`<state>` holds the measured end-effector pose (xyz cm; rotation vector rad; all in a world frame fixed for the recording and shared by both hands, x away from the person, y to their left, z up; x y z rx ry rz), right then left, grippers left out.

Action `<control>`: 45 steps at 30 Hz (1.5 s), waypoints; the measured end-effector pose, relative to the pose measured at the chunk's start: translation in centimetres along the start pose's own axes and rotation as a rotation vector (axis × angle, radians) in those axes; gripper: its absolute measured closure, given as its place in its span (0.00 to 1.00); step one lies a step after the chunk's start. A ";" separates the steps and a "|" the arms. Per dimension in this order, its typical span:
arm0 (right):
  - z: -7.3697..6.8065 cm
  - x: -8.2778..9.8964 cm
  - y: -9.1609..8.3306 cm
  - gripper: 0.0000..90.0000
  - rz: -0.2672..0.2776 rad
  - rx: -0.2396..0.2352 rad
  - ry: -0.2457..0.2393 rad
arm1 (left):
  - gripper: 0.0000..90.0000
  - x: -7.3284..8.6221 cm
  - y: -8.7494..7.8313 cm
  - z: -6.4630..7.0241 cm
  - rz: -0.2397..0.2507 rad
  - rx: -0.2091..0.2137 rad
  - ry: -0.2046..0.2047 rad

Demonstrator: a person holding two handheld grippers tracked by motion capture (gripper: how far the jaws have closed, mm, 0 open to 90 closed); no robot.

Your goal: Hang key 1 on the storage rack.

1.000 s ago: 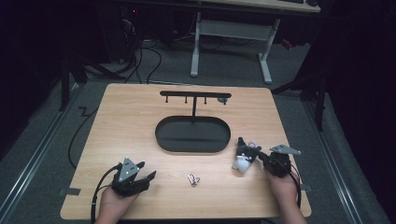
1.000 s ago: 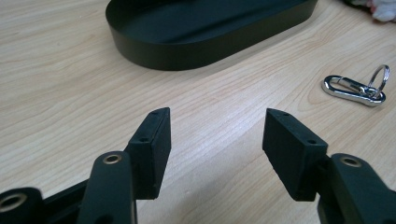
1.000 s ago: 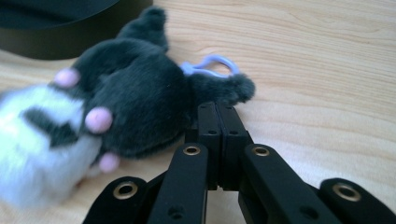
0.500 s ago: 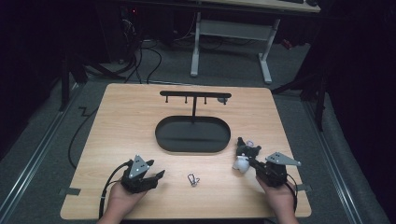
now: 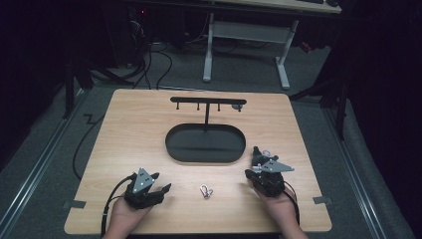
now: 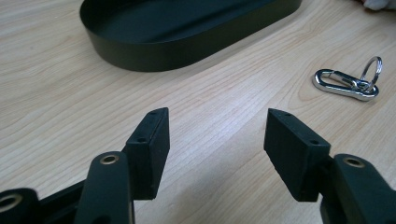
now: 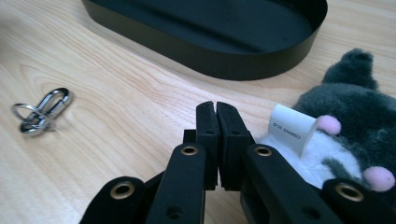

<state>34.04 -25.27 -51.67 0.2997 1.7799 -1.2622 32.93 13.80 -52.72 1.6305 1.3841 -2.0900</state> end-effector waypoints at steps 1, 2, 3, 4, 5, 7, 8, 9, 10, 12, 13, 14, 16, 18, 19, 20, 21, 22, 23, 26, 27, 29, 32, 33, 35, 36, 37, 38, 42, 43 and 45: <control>0.2 0.0 0.2 0.99 -0.004 0.003 -0.003 | 0.46 0.0 -0.1 0.0 0.000 -0.002 -0.002; 0.2 0.0 0.3 0.99 -0.009 0.005 0.003 | 0.46 0.0 -0.1 0.0 0.000 -0.002 -0.002; 0.4 0.0 0.3 0.99 -0.011 0.007 0.002 | 0.46 0.1 -0.2 -0.1 0.003 -0.003 -0.006; 0.5 0.0 0.3 0.99 -0.011 0.010 0.004 | 0.46 0.1 -0.2 -0.1 0.003 -0.004 -0.005; 0.5 0.0 0.3 0.99 -0.011 0.010 0.004 | 0.46 0.1 -0.2 -0.1 0.003 -0.004 -0.005; 0.7 0.2 0.2 0.99 -0.010 0.016 0.011 | 0.46 0.0 0.0 0.1 0.003 0.003 0.001; 0.7 0.2 0.1 0.99 -0.010 0.018 0.014 | 0.46 -0.1 0.1 0.1 0.003 0.004 0.002; 0.7 0.3 0.0 0.99 -0.009 0.020 0.013 | 0.46 -0.2 0.2 0.2 0.002 0.007 0.008; 0.8 0.4 -0.1 0.99 -0.009 0.021 0.016 | 0.46 -0.3 0.3 0.3 0.004 0.010 0.011; 0.9 0.6 -0.4 0.98 -0.008 0.027 0.020 | 0.46 -0.5 0.6 0.4 0.005 0.021 0.015; 1.0 0.7 -0.5 0.98 -0.007 0.032 0.022 | 0.46 -0.6 0.8 0.5 0.005 0.024 0.020; 1.1 0.9 -0.7 0.98 -0.007 0.034 0.030 | 0.46 -0.8 0.9 0.5 0.007 0.030 0.022; 1.3 1.2 -1.2 0.98 -0.003 0.045 0.040 | 0.46 -1.0 1.2 0.7 0.008 0.040 0.027; 1.5 1.4 -1.4 0.98 -0.003 0.050 0.049 | 0.46 -1.1 1.4 0.8 0.010 0.046 0.031; 1.8 1.8 -2.0 0.97 0.001 0.064 0.062 | 0.46 -1.5 1.8 1.0 0.013 0.057 0.039; 1.9 1.9 -2.1 0.97 0.002 0.068 0.069 | 0.46 -1.6 1.9 1.1 0.015 0.060 0.043; 2.1 2.1 -2.4 0.97 0.001 0.076 0.072 | 0.46 -1.7 2.1 1.2 0.015 0.063 0.052; 2.3 2.3 -2.6 0.97 0.003 0.082 0.082 | 0.46 -1.9 2.2 1.3 0.013 0.066 0.056; 2.4 2.5 -2.8 0.97 0.003 0.091 0.088 | 0.46 -1.9 2.2 1.3 0.013 0.066 0.056; 2.9 2.9 -3.2 0.97 0.006 0.104 0.098 | 0.46 -2.1 2.6 1.6 0.012 0.077 0.069; 3.2 3.1 -3.5 0.96 0.006 0.113 0.115 | 0.46 -2.3 2.8 1.8 0.020 0.080 0.073; 3.3 3.3 -3.7 0.96 0.007 0.117 0.125 | 0.46 -2.4 2.9 1.9 0.019 0.083 0.079; 3.2 3.3 -3.9 0.94 0.013 0.109 0.117 | 0.46 -2.5 2.9 1.9 0.023 0.088 0.078; 3.1 3.3 -3.8 0.92 0.014 0.100 0.116 | 0.46 -2.5 2.9 1.9 0.019 0.091 0.075; 3.0 3.2 -3.8 0.91 0.010 0.092 0.114 | 0.46 -2.4 2.9 1.9 0.016 0.089 0.073; 2.8 3.2 -3.6 0.90 0.006 0.080 0.108 | 0.47 -2.4 2.8 1.8 0.014 0.083 0.078; 2.7 3.1 -3.5 0.89 0.002 0.076 0.098 | 0.48 -2.4 2.7 1.8 0.011 0.078 0.079; 2.6 3.1 -3.4 0.88 0.001 0.075 0.095 | 0.48 -2.4 2.5 1.6 0.006 0.071 0.080; 2.4 3.0 -3.3 0.84 0.001 0.058 0.084 | 0.47 -2.4 1.9 1.0 -0.009 0.049 0.068; 2.4 3.0 -3.3 0.84 0.001 0.058 0.084 | 0.47 -2.4 1.9 1.0 -0.009 0.049 0.068; 2.4 2.9 -3.0 0.81 -0.003 0.050 0.088 | 0.47 -2.1 1.4 0.5 -0.012 0.040 0.066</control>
Point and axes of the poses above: each handheld gripper's, and its own axes: y roughly forward along the jaws, x roughly out of its underside, z roughly to its right, the point moved 2 cm from there along y, roughly forward along the jaws, and after that the axes turned 1 degree about y, right-handed, at the moved point
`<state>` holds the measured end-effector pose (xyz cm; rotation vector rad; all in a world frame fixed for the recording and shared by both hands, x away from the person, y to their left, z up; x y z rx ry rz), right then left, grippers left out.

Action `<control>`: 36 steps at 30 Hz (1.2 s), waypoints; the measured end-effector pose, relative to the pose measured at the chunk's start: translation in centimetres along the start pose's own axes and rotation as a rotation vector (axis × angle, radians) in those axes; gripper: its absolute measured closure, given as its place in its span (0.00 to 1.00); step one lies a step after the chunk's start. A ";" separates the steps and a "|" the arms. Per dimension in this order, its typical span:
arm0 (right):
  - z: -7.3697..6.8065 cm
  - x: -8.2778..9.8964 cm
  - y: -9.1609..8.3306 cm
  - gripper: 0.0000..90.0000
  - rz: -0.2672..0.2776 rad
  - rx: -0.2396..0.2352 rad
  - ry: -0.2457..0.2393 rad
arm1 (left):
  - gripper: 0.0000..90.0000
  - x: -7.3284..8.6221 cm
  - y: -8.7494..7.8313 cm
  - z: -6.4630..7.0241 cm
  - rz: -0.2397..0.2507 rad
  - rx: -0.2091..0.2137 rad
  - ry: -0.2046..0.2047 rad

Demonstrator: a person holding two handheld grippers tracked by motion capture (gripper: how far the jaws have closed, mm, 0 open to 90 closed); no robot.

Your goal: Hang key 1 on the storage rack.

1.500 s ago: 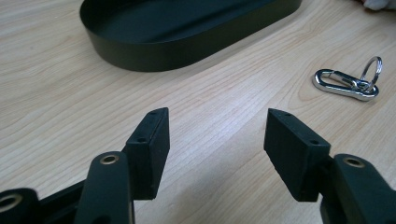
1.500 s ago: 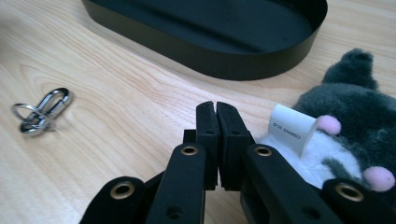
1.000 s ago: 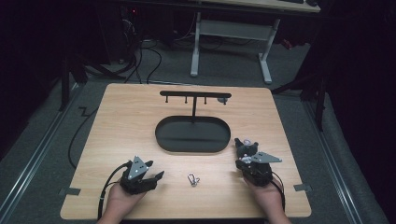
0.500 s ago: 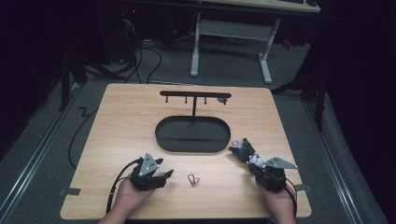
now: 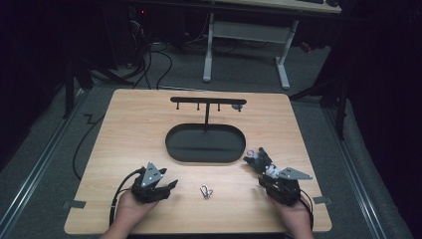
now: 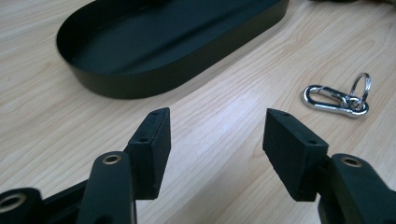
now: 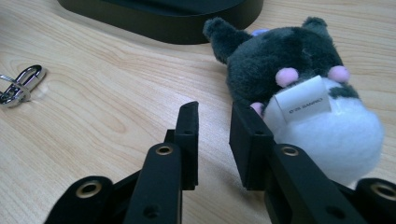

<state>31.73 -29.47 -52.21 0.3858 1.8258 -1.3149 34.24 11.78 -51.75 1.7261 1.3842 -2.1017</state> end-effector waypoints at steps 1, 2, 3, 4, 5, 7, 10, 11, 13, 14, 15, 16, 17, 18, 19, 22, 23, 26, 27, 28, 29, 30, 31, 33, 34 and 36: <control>0.0 0.0 0.1 0.79 -0.002 -0.004 -0.004 | 0.47 0.3 -0.3 -0.3 0.008 0.001 -0.011; 0.0 -0.1 0.2 0.78 -0.005 -0.009 -0.001 | 0.47 0.7 -0.5 -0.6 0.014 0.005 -0.020; 0.0 -0.1 0.3 0.77 -0.008 -0.013 -0.002 | 0.46 0.9 -0.6 -0.8 0.018 -0.002 -0.024; -0.1 -0.1 0.4 0.75 -0.019 -0.018 -0.007 | 0.46 1.0 -0.7 -0.9 0.022 -0.006 -0.027; -0.2 -0.2 0.5 0.73 -0.024 -0.024 -0.011 | 0.46 1.1 -0.8 -1.0 0.029 -0.015 -0.029; -0.6 -0.3 0.8 0.68 -0.052 -0.039 -0.026 | 0.44 1.2 -0.9 -1.1 0.038 -0.021 -0.035; -1.0 -0.6 1.1 0.61 -0.082 -0.068 -0.028 | 0.40 1.3 -1.0 -1.4 0.046 -0.017 -0.044; -1.0 -0.6 1.1 0.61 -0.082 -0.068 -0.028 | 0.40 1.3 -1.0 -1.4 0.046 -0.017 -0.044; -1.3 -0.7 1.4 0.59 -0.118 -0.068 -0.047 | 0.40 1.3 -0.9 -1.3 0.043 -0.017 -0.033; -1.4 -0.8 1.5 0.58 -0.138 -0.060 -0.056 | 0.39 1.3 -0.8 -1.3 0.040 -0.019 -0.027; -1.5 -0.9 1.6 0.57 -0.148 -0.057 -0.063 | 0.39 1.3 -0.8 -1.3 0.039 -0.018 -0.023; -1.7 -1.0 1.9 0.55 -0.170 -0.060 -0.062 | 0.38 1.4 -0.8 -1.3 0.038 -0.017 -0.026; -1.8 -1.1 2.0 0.54 -0.178 -0.055 -0.066 | 0.37 1.4 -0.8 -1.3 0.038 -0.017 -0.026; -1.9 -1.3 2.1 0.54 -0.191 -0.043 -0.070 | 0.38 1.5 -0.8 -1.3 0.038 -0.011 -0.034; -2.0 -1.4 2.1 0.54 -0.200 -0.041 -0.076 | 0.38 1.7 -0.8 -1.4 0.033 -0.003 -0.039; -2.2 -1.9 2.3 0.52 -0.247 -0.039 -0.087 | 0.38 1.8 -0.8 -1.5 0.029 -0.002 -0.038; -2.3 -2.1 2.3 0.50 -0.263 -0.039 -0.091 | 0.38 1.8 -0.8 -1.6 0.030 -0.003 -0.040; -2.4 -2.5 2.4 0.45 -0.306 -0.018 -0.116 | 0.38 1.9 -0.8 -1.5 0.029 0.001 -0.040; -2.3 -2.6 2.3 0.45 -0.313 -0.013 -0.115 | 0.38 1.9 -0.8 -1.5 0.027 -0.001 -0.034; -2.3 -2.8 2.3 0.45 -0.324 -0.012 -0.101 | 0.38 1.9 -0.7 -1.4 0.025 -0.004 -0.025; -2.2 -2.9 2.2 0.45 -0.333 -0.015 -0.096 | 0.38 1.9 -0.7 -1.4 0.026 -0.006 -0.018; -2.1 -3.1 2.1 0.46 -0.338 -0.015 -0.087 | 0.38 1.9 -0.7 -1.4 0.027 -0.008 -0.016; -2.1 -3.3 2.1 0.46 -0.342 -0.020 -0.083 | 0.38 1.9 -0.7 -1.4 0.027 -0.008 -0.016; -2.0 -3.6 2.0 0.45 -0.354 -0.032 -0.074 | 0.38 1.8 -0.8 -1.4 0.032 -0.009 -0.018; -2.0 -3.6 2.0 0.45 -0.354 -0.032 -0.074 | 0.38 1.8 -0.9 -1.5 0.037 -0.013 -0.019; -2.0 -4.1 2.0 0.45 -0.361 -0.040 -0.093 | 0.38 1.8 -0.9 -1.5 0.042 -0.013 -0.022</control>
Point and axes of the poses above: each handheld gripper's, and its own axes: y roughly forward along the jaws, x roughly out of its underside, z roughly to its right, the point moved 2 cm from there along y, roughly forward along the jaws, and after that the axes turned 1 degree about y, right-handed, at the moved point
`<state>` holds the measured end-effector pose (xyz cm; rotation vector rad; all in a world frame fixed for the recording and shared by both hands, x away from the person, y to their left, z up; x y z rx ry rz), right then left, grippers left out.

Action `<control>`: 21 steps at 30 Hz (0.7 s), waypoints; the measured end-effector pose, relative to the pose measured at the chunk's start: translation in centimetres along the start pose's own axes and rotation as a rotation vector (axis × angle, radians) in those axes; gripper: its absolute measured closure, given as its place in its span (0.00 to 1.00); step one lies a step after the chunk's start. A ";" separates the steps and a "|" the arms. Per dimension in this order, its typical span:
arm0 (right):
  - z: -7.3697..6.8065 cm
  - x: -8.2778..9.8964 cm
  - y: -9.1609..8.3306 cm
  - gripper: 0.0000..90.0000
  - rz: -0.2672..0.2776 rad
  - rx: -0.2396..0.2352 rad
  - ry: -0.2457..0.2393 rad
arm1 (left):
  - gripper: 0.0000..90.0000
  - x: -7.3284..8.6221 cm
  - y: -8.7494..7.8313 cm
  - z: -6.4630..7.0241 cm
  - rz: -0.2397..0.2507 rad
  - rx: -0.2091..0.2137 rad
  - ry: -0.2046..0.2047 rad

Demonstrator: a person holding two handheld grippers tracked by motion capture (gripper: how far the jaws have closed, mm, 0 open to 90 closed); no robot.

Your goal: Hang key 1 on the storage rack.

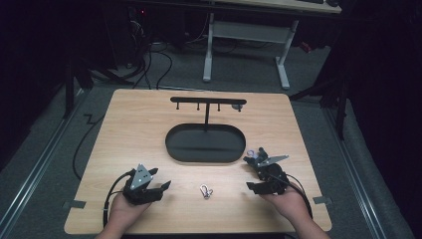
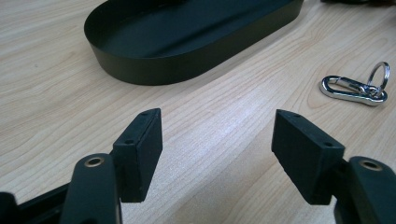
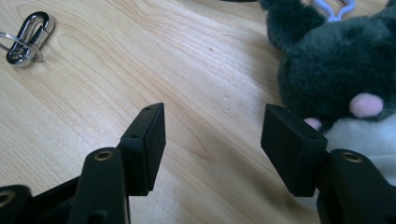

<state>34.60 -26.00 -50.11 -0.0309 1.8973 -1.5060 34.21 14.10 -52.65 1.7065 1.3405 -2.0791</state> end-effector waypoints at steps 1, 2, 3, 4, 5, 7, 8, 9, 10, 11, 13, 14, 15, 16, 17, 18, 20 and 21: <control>0.0 0.0 0.0 0.45 0.000 0.000 0.000 | 0.38 0.0 0.0 0.0 0.000 0.000 0.000; 0.0 -0.3 0.0 0.44 -0.013 0.002 -0.013 | 0.38 0.0 0.1 0.1 -0.005 0.003 0.005; 0.0 -0.3 -0.1 0.44 -0.020 0.001 -0.018 | 0.38 0.0 0.1 0.1 -0.006 0.005 0.008; 0.0 -0.3 -0.1 0.44 -0.020 0.001 -0.018 | 0.38 0.0 0.1 0.1 -0.006 0.005 0.008; 0.0 -0.4 -0.1 0.44 -0.029 0.003 -0.026 | 0.38 0.1 0.2 0.2 -0.009 0.008 0.012; -0.1 -0.6 -0.3 0.42 -0.045 0.003 -0.037 | 0.38 0.1 0.2 0.3 -0.012 0.010 0.020; -0.1 -0.8 -0.4 0.39 -0.078 -0.013 -0.037 | 0.38 0.1 0.3 0.4 -0.014 0.010 0.021; -0.2 -0.9 -0.4 0.39 -0.088 -0.015 -0.037 | 0.38 0.1 0.3 0.5 -0.014 0.010 0.022; -0.2 -0.9 -0.5 0.38 -0.095 -0.013 -0.044 | 0.38 0.1 0.3 0.5 -0.014 0.010 0.023; -0.2 -0.9 -0.5 0.37 -0.099 -0.014 -0.055 | 0.38 0.1 0.3 0.5 -0.014 0.010 0.023; -0.3 -0.9 -0.6 0.36 -0.110 -0.018 -0.048 | 0.38 0.1 0.3 0.4 -0.015 0.011 0.021; -0.3 -0.9 -0.6 0.35 -0.124 -0.022 -0.043 | 0.38 0.1 0.3 0.4 -0.012 0.011 0.018; -0.3 -0.8 -0.7 0.32 -0.145 -0.021 -0.045 | 0.38 0.1 0.3 0.4 -0.014 0.011 0.020; -0.3 -0.8 -0.7 0.32 -0.145 -0.021 -0.045 | 0.38 0.1 0.3 0.4 -0.015 0.010 0.022; -0.2 -0.8 -0.7 0.31 -0.155 -0.022 -0.055 | 0.38 0.1 0.3 0.4 -0.016 0.010 0.021; -0.1 -0.7 -1.0 0.31 -0.173 -0.020 -0.059 | 0.38 0.2 0.3 0.3 -0.018 0.009 0.021; 0.1 -0.6 -1.4 0.28 -0.172 -0.019 -0.066 | 0.38 0.2 0.3 0.3 -0.018 0.009 0.020; 0.1 -0.6 -1.4 0.28 -0.172 -0.019 -0.066 | 0.38 0.2 0.3 0.3 -0.018 0.009 0.020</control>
Point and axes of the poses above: each handheld gripper's, and its own axes: y roughly forward along the jaws, x roughly out of its underside, z roughly to its right, the point moved 2 cm from there along y, roughly forward along the jaws, and after that the axes turned 1 degree about y, right-handed, at the moved point
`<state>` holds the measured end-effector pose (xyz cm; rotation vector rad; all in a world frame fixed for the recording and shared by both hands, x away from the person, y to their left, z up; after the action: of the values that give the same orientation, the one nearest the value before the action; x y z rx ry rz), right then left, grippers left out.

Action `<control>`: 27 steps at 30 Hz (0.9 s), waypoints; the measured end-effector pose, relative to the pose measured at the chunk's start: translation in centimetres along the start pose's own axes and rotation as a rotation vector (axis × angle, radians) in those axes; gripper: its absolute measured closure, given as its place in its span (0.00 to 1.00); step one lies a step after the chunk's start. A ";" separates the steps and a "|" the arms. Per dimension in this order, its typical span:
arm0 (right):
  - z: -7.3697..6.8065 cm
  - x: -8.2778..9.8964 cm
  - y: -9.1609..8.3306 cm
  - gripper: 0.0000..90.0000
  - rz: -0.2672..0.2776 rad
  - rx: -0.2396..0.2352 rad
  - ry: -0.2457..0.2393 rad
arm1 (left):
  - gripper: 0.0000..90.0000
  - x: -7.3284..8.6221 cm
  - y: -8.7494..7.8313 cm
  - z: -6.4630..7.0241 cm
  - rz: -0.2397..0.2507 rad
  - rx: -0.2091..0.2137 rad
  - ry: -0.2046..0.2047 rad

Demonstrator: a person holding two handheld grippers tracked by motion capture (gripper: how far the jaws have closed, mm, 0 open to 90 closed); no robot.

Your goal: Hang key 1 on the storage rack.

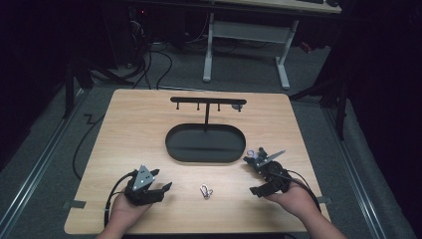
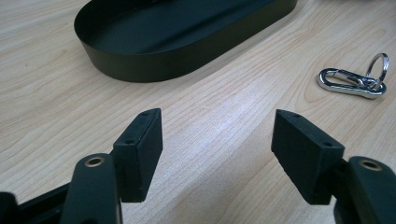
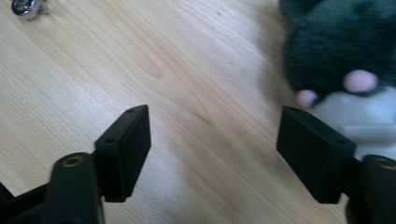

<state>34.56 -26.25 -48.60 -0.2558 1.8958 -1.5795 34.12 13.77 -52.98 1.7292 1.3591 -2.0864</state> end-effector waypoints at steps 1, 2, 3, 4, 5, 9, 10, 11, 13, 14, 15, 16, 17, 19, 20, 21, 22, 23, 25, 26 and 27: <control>0.3 0.1 -0.4 0.24 0.005 0.018 0.008 | 0.38 0.0 0.0 0.0 -0.003 0.001 0.003; 0.3 0.1 -0.4 0.24 0.005 0.018 0.008 | 0.38 0.0 0.0 0.0 -0.005 0.000 0.004; 0.6 0.2 -0.8 0.21 0.006 0.028 0.026 | 0.38 0.0 0.0 0.0 -0.007 0.002 0.006; 0.6 0.2 -0.8 0.21 0.006 0.028 0.026 | 0.38 0.0 0.1 0.0 -0.005 0.002 0.005; 0.7 0.4 -1.3 0.22 0.011 0.021 0.031 | 0.38 0.0 0.1 0.1 -0.003 0.004 0.005; 0.7 0.9 -2.3 0.22 0.006 0.031 0.047 | 0.38 0.0 0.1 0.1 -0.005 0.010 0.010; 1.0 1.0 -2.5 0.21 0.016 0.037 0.033 | 0.38 0.0 0.2 0.1 -0.005 0.010 0.011; 1.2 1.2 -2.7 0.22 0.017 0.046 0.037 | 0.38 0.0 0.2 0.1 -0.007 0.011 0.014; 1.6 1.4 -2.9 0.22 0.013 0.054 0.044 | 0.38 0.0 0.2 0.1 -0.008 0.012 0.015; 1.6 1.4 -2.9 0.22 0.013 0.054 0.044 | 0.38 0.0 0.2 0.1 -0.008 0.012 0.015; 1.9 1.6 -3.0 0.22 0.010 0.062 0.045 | 0.38 0.0 0.2 0.2 -0.008 0.014 0.013; 2.2 1.7 -3.0 0.23 0.011 0.070 0.059 | 0.38 0.0 0.1 0.2 -0.008 0.015 0.014; 2.7 2.0 -3.0 0.24 0.012 0.073 0.071 | 0.38 0.0 0.1 0.2 -0.009 0.017 0.014; 3.2 2.1 -2.9 0.24 0.009 0.073 0.080 | 0.38 0.0 0.1 0.3 -0.007 0.016 0.015; 3.5 2.2 -2.8 0.25 0.008 0.080 0.079 | 0.38 0.0 0.1 0.3 -0.006 0.017 0.015; 3.7 2.2 -2.8 0.25 0.010 0.081 0.085 | 0.38 0.0 0.1 0.3 -0.006 0.017 0.015; 3.7 2.2 -2.8 0.25 0.010 0.081 0.085 | 0.38 0.0 0.1 0.3 -0.006 0.017 0.015; 3.9 2.2 -2.8 0.25 0.010 0.082 0.087 | 0.38 0.0 0.1 0.3 -0.005 0.017 0.015; 4.5 2.2 -2.5 0.26 0.012 0.076 0.101 | 0.38 -0.1 0.1 0.3 -0.001 0.018 0.015; 4.5 2.2 -2.5 0.26 0.012 0.076 0.101 | 0.38 -0.1 0.1 0.3 -0.001 0.018 0.015; 4.9 2.1 -2.3 0.26 0.013 0.074 0.101 | 0.38 -0.1 0.0 0.3 0.000 0.018 0.017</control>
<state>35.19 -31.89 -47.52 -0.1333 1.9059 -1.6788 33.95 13.51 -52.95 1.7579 1.3490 -2.0946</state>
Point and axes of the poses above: each handheld gripper's, and its own axes: y roughly forward along the jaws, x roughly out of its underside, z roughly to its right, the point moved 2 cm from there along y, roughly forward along the jaws, and after that the axes turned 1 degree about y, right-handed, at the moved point
